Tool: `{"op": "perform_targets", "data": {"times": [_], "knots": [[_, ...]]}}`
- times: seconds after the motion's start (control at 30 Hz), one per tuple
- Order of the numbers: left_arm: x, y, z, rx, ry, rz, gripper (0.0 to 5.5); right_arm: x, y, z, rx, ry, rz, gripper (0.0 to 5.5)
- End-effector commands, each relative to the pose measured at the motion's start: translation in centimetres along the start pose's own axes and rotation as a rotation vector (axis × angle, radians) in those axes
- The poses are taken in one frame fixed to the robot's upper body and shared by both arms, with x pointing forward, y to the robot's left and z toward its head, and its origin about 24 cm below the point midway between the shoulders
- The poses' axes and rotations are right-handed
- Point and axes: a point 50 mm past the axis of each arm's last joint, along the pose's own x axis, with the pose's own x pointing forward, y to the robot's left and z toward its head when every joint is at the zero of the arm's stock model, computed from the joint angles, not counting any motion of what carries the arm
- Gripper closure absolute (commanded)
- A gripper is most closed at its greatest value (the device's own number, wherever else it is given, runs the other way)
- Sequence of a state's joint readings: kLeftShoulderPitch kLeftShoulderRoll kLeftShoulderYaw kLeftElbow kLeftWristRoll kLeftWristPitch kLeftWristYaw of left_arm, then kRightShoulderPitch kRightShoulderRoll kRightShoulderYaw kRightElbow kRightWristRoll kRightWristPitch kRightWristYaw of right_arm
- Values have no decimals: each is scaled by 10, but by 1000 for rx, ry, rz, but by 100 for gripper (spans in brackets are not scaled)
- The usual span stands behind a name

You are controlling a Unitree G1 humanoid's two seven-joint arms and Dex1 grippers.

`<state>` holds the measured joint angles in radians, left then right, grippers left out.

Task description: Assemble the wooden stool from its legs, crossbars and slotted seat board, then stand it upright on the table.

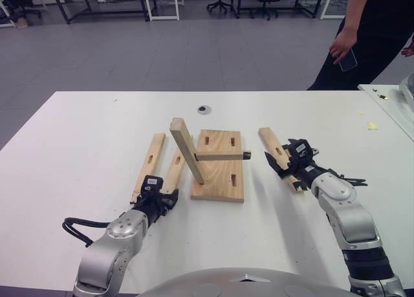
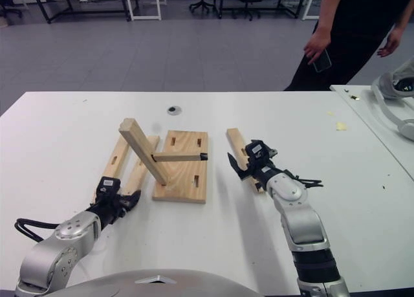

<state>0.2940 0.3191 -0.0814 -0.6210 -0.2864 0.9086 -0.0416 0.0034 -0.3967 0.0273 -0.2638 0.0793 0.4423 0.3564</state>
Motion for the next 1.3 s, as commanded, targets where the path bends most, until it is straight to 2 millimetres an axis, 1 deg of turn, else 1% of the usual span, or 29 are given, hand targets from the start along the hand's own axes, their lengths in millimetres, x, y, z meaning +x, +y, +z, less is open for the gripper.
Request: {"op": "perform_targets", "data": {"times": [0.03,0.07,0.13,0.2,0.23,0.27,0.3,0.37,0.43,0.47,0.5,0.53,0.6,0.67,0.73,0.77,0.8,0.9,1.0,1.1,1.27,1.3], "knots": [[5,-3,-5,-1,17,-16,265,4,-1,5,-7,-25,-9,104],[5,-3,-5,-2,10,-18,294,5,-2,5,-7,-27,-10,104],[6,0,0,7,-21,-10,334,5,-2,5,-6,-31,-12,104],[6,3,4,15,-47,-9,342,6,-2,5,-5,-33,-16,104],[6,4,9,11,-74,-14,342,6,-5,6,-1,-35,-27,104],[5,5,18,-1,-114,-20,342,5,-10,8,8,-42,-46,104],[3,6,32,-26,-178,-28,342,4,-21,12,36,-63,-81,104],[-4,10,66,-49,-323,-48,342,-3,-49,28,99,-127,-149,104],[-15,22,101,5,-459,-49,342,-11,-81,57,166,-235,-182,104],[-21,31,118,55,-522,-42,342,-14,-95,79,222,-316,-170,104],[-26,38,135,113,-583,-42,342,-16,-104,102,282,-400,-128,104],[-29,43,147,163,-624,-49,342,-17,-107,122,333,-470,-72,104],[-30,49,172,263,-703,-83,342,-12,-102,162,458,-601,95,104],[-30,52,201,343,-799,-137,342,-5,-86,199,572,-702,303,104],[-34,46,229,409,-901,-215,342,-1,-71,230,688,-781,478,104],[-37,40,241,436,-946,-256,342,0,-64,244,745,-815,547,104],[-39,34,248,452,-980,-291,342,0,-59,253,785,-835,590,104],[-45,11,257,500,-1046,-389,342,2,-50,267,900,-854,659,104],[-47,-3,257,538,-1065,-450,342,3,-46,273,970,-850,700,104],[-45,-10,252,561,-1060,-478,342,-2,-46,275,972,-855,724,104],[-42,-14,246,609,-1052,-491,342,-3,-47,275,968,-837,721,104],[-42,-15,245,614,-1049,-494,342,-3,-47,274,967,-835,711,123]]}}
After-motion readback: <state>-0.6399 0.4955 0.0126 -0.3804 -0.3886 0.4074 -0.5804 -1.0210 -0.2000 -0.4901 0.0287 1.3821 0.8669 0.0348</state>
